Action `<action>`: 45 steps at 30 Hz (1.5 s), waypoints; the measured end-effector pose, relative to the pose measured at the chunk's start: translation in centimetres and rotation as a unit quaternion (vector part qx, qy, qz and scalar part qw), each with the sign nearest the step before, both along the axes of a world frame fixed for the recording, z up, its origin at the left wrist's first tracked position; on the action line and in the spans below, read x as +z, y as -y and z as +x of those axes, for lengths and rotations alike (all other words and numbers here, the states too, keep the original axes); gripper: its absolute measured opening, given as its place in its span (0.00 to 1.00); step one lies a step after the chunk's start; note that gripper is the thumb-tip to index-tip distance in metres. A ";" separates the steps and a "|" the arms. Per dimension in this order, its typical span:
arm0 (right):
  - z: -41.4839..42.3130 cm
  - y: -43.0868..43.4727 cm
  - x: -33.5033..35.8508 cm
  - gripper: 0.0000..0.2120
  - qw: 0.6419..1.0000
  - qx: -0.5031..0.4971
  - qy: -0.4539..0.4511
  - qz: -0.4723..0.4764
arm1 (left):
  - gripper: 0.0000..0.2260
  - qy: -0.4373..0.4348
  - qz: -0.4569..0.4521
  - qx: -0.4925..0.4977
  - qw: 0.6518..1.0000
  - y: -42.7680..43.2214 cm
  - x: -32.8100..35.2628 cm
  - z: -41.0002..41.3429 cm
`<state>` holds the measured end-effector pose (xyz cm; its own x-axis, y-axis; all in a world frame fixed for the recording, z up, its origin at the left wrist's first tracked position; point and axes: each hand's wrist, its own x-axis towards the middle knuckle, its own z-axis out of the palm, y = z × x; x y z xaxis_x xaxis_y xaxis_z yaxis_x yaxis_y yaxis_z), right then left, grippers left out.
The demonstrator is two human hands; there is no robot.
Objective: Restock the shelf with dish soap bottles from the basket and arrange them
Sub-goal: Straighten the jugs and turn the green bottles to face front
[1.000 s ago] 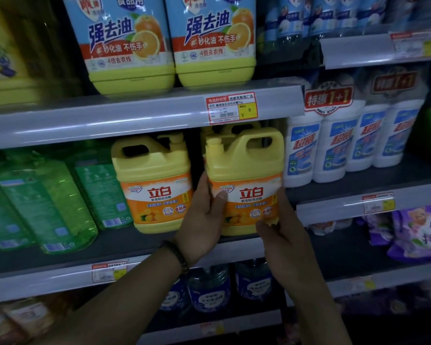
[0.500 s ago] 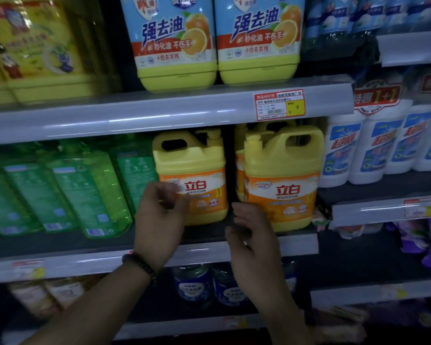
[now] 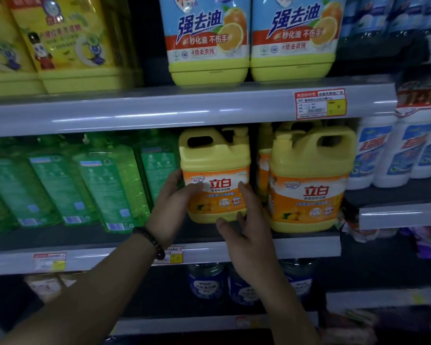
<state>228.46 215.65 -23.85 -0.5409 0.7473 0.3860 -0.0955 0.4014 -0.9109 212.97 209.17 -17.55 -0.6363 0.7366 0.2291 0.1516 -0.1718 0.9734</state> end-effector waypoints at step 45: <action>2.2 3.3 2.9 0.40 0.947 -0.196 0.215 0.134 | 0.16 -0.023 -0.001 -0.061 0.998 0.1 -0.8 -0.5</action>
